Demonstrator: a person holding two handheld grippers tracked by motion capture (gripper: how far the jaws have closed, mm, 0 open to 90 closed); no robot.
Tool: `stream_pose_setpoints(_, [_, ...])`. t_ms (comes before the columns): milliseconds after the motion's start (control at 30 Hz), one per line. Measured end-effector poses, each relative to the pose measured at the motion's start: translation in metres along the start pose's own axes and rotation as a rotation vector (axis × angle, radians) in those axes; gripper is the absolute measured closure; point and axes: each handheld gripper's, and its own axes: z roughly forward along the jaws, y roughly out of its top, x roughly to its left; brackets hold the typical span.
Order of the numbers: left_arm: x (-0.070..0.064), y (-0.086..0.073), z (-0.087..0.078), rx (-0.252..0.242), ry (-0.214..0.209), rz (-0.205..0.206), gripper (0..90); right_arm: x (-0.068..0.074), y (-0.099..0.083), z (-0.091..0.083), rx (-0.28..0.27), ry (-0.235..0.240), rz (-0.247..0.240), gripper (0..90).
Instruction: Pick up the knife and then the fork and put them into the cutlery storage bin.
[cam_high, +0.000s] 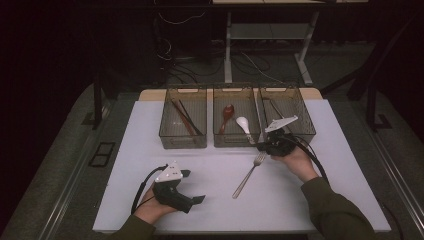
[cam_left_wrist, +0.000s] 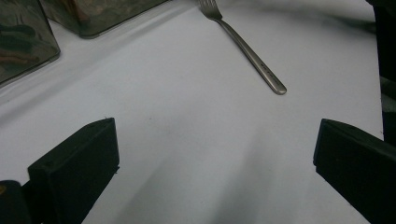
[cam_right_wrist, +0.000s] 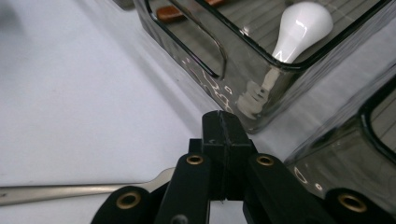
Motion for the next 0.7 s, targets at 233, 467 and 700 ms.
stream_pose_setpoints(233, [0.0,0.0,0.001,0.004,-0.001,-0.001,0.0,0.0,0.004,0.011,0.042,-0.025,-0.015,89.4])
stream_pose_setpoints(467, [0.0,0.0,0.001,0.005,-0.002,-0.001,0.0,0.0,0.004,0.018,0.069,-0.045,-0.032,89.4])
stream_pose_setpoints(700, [0.0,0.0,0.001,0.005,-0.003,-0.003,0.0,0.0,0.004,0.019,0.083,-0.049,-0.044,89.3])
